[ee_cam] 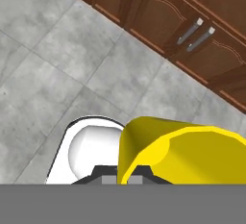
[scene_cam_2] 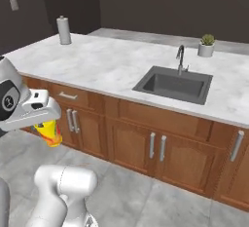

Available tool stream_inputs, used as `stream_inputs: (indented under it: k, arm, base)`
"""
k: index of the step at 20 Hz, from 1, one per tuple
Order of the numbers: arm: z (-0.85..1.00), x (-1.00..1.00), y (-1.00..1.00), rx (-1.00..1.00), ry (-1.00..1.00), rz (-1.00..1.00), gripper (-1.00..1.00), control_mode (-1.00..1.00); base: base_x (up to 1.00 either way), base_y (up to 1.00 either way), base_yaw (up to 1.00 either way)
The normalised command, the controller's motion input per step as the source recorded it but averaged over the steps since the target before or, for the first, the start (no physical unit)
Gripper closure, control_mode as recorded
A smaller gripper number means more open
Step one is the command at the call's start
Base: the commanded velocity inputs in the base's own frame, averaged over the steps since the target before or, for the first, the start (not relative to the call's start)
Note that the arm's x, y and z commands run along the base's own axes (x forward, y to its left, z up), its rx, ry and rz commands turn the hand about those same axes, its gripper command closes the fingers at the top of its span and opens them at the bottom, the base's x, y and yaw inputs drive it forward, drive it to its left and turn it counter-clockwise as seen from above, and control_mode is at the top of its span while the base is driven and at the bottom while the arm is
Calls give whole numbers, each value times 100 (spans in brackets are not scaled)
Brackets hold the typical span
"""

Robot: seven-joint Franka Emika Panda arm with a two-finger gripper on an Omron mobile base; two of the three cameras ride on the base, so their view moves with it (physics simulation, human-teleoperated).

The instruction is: Pick the cup and bowl from the counter and place them on the counter next to the sink.

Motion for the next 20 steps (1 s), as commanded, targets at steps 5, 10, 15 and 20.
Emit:
stream_inputs:
  k: [5,10,15,20]
  arm:
    - [0,0,0,0,0,0,100,100]
    - [0,0,0,0,0,0,100,100]
    - [0,0,0,0,0,0,100,100]
    - [0,0,0,0,0,0,100,100]
  base:
    - [95,11,-20]
    - [84,43,-26]
    - [71,36,-27]
    - [83,33,-27]
